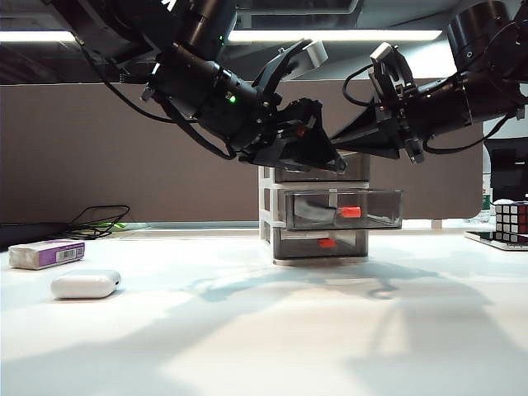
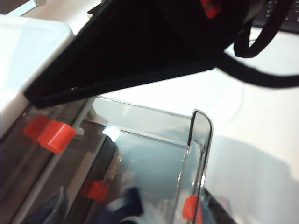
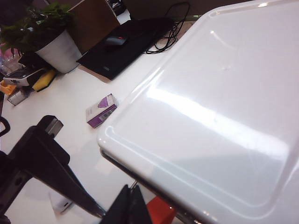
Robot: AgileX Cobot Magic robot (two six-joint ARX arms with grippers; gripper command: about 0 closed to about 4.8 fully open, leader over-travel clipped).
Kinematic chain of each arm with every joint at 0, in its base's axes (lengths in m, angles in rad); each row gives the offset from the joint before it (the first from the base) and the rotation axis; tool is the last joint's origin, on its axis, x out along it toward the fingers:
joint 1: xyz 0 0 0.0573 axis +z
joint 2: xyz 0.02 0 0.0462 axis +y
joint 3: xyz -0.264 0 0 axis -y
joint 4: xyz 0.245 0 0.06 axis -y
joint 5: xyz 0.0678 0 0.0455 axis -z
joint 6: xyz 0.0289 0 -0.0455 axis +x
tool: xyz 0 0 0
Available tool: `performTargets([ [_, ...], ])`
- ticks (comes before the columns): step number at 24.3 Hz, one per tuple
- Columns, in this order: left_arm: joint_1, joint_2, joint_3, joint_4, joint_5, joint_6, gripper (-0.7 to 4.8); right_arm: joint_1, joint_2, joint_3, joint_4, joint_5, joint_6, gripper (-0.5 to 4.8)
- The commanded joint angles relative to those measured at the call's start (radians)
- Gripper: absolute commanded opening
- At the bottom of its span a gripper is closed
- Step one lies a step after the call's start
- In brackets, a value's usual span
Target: Open the second layer of the drawer on the table, pick up the transparent tape on the table and put it in, and finally close the drawer.
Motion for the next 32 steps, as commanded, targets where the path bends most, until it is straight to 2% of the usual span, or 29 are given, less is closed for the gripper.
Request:
performTargets([
  [1, -0.002, -0.005, 0.003, 0.020, 0.001, 0.001, 3.53, 0.002, -0.005, 0.005, 0.017, -0.004, 0.004, -0.05],
  [3, -0.002, -0.016, 0.002, 0.006, 0.002, -0.009, 3.34, 0.002, -0.005, 0.005, 0.017, -0.005, 0.003, -0.05],
  [5, -0.001, -0.084, 0.002, -0.103, -0.014, -0.013, 1.92, 0.002, -0.013, 0.005, 0.018, -0.038, 0.008, -0.05],
  [8, 0.001, -0.171, 0.002, -0.245, 0.011, 0.003, 1.67, 0.002, -0.041, 0.005, 0.018, -0.045, 0.010, -0.05],
  [9, 0.001, -0.191, 0.002, -0.277, 0.026, 0.006, 1.38, 0.002, -0.053, 0.006, 0.021, -0.044, 0.010, -0.05],
  [12, 0.001, -0.224, 0.002, -0.325, 0.144, 0.006, -0.03, 0.003, -0.089, 0.008, 0.048, -0.030, 0.010, -0.05],
  [14, -0.001, -0.216, 0.000, -0.334, 0.210, 0.006, -0.06, 0.003, -0.093, 0.047, 0.034, -0.009, 0.010, -0.05],
  [17, -0.027, -0.153, 0.000, -0.326, 0.185, -0.006, -0.06, 0.006, -0.059, 0.156, -0.057, 0.030, -0.012, -0.05],
  [22, -0.048, -0.067, 0.000, -0.262, 0.175, -0.036, -0.06, 0.017, -0.008, 0.262, -0.105, 0.066, -0.029, -0.05],
  [27, -0.060, 0.000, 0.000, -0.154, 0.068, -0.074, -0.06, 0.026, 0.046, 0.320, -0.129, 0.082, -0.031, -0.05],
  [32, -0.058, 0.035, 0.001, -0.091, -0.022, -0.073, -0.06, 0.037, 0.108, 0.328, -0.162, 0.107, -0.055, -0.05],
])
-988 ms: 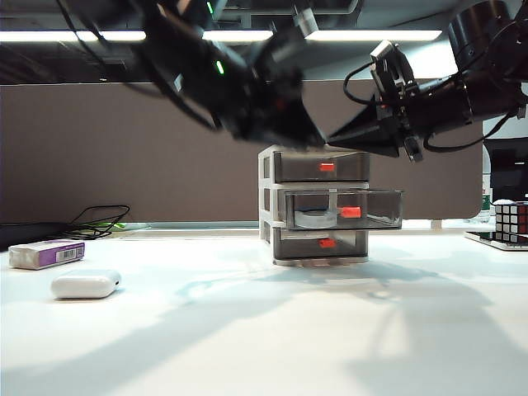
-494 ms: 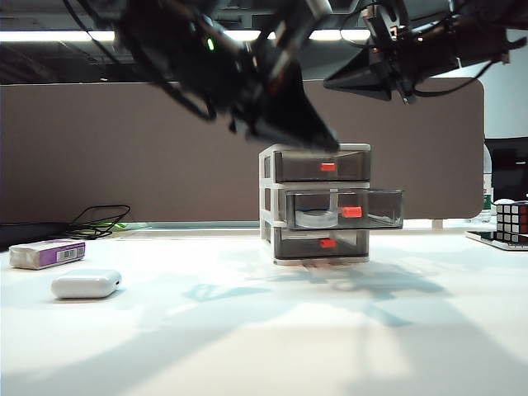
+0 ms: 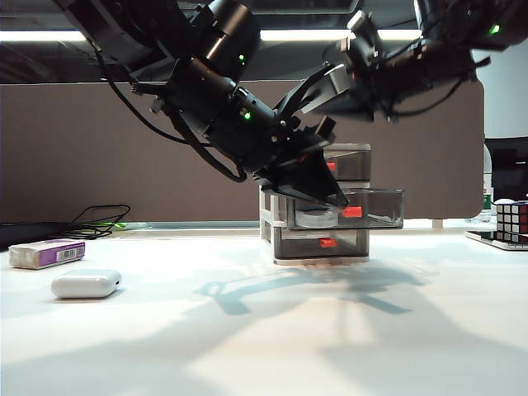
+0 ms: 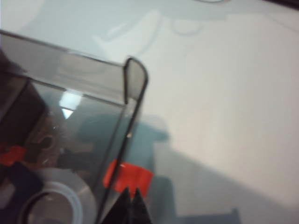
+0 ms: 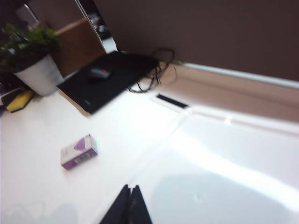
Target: Open the second layer of the drawer on the table, pick up the transparent tape on the table and put it in, and finally close the drawer.
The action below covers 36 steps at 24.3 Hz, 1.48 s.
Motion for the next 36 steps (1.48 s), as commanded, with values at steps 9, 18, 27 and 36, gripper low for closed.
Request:
performTargets([
  [9, 0.002, 0.034, 0.002, 0.119, -0.151, -0.003, -0.06, 0.006, 0.057, 0.005, -0.036, 0.090, -0.011, -0.05],
  [18, 0.002, 0.039, 0.002, 0.234, -0.334, -0.003, -0.06, 0.006, 0.056, 0.005, -0.077, 0.108, -0.032, -0.05],
  [27, 0.026, 0.101, 0.002, 0.344, -0.392, -0.004, -0.06, 0.006, 0.056, 0.005, -0.090, 0.107, -0.059, -0.05],
  [36, 0.031, 0.121, 0.002, 0.419, -0.460, -0.003, -0.06, 0.006, 0.056, 0.005, -0.106, 0.108, -0.085, -0.05],
])
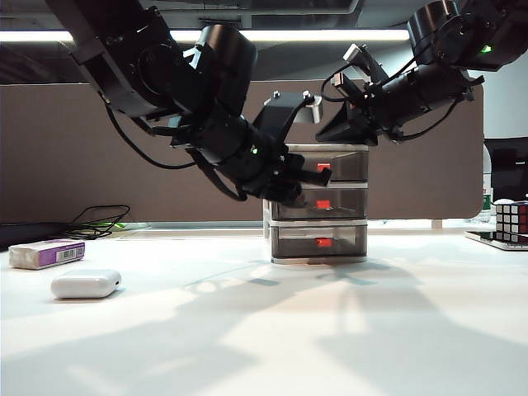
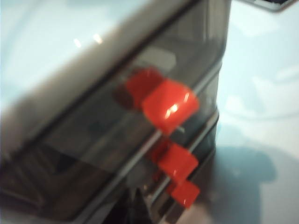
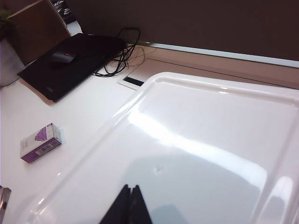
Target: Open the second layer of the drawer on the table, pick up the transparent tape on the table and put it in, and finally close the drawer.
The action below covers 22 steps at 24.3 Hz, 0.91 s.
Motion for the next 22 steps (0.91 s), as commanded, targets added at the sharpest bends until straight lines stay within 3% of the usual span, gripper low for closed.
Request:
performTargets([
  [1, -0.001, -0.003, 0.002, 0.042, -0.004, -0.004, -0.06, 0.002, 0.002, -0.002, -0.050, 0.002, -0.018, -0.05],
  [3, -0.001, -0.008, 0.002, -0.001, 0.050, -0.005, -0.06, 0.002, 0.002, -0.002, -0.047, -0.018, -0.023, -0.05],
  [6, 0.000, -0.037, 0.000, -0.091, 0.265, -0.022, -0.06, 0.000, -0.002, -0.002, 0.006, -0.110, -0.044, -0.05],
  [8, 0.005, -0.068, -0.018, -0.079, 0.379, -0.024, -0.06, -0.001, -0.022, -0.002, 0.024, -0.121, -0.043, -0.05],
  [9, 0.005, -0.095, -0.035, -0.062, 0.385, -0.032, -0.06, -0.002, -0.034, -0.002, 0.022, -0.119, -0.043, -0.05],
  [12, 0.005, -0.197, -0.092, -0.053, 0.303, -0.041, -0.06, -0.010, -0.086, -0.003, -0.023, -0.116, -0.057, -0.05],
  [17, 0.023, -0.455, -0.282, -0.068, 0.187, -0.032, -0.06, -0.021, -0.224, -0.024, -0.217, -0.055, -0.202, -0.05],
  [22, 0.026, -0.706, -0.479, -0.110, 0.079, -0.034, -0.06, -0.032, -0.385, -0.172, -0.228, -0.034, -0.203, -0.05],
])
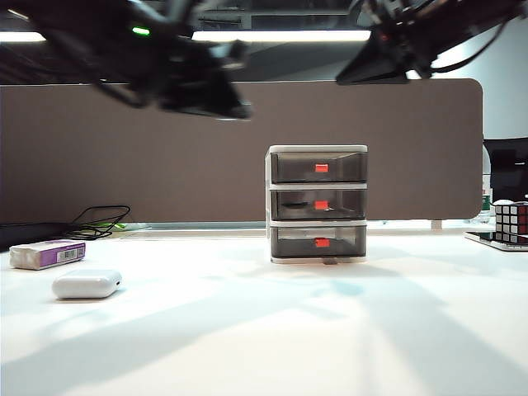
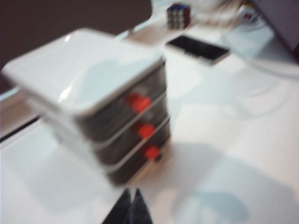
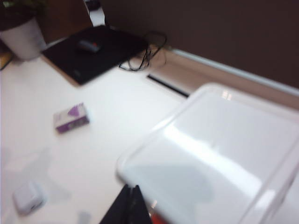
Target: Open the second layer of the drawer on the table, pick up the transparent tape on the table and put it in, and finally close the drawer.
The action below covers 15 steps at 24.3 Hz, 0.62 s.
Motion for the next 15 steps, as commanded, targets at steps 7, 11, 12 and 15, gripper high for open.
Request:
performTargets([
  [7, 0.000, -0.589, -0.349, -0.116, -0.109, -0.098, -0.06, -0.010, -0.469, -0.469, 0.034, 0.128, 0.022, -0.05],
  [11, 0.000, -0.786, -0.454, -0.163, -0.126, -0.184, -0.06, -0.010, -0.642, -0.632, 0.055, 0.150, 0.074, -0.05],
  [12, 0.000, -0.843, -0.481, -0.171, -0.150, -0.206, -0.06, -0.010, -0.678, -0.664, 0.055, 0.169, 0.074, -0.05],
  [15, 0.000, -0.986, -0.545, -0.195, -0.202, -0.237, -0.06, -0.010, -0.798, -0.764, 0.054, 0.235, 0.084, -0.05],
])
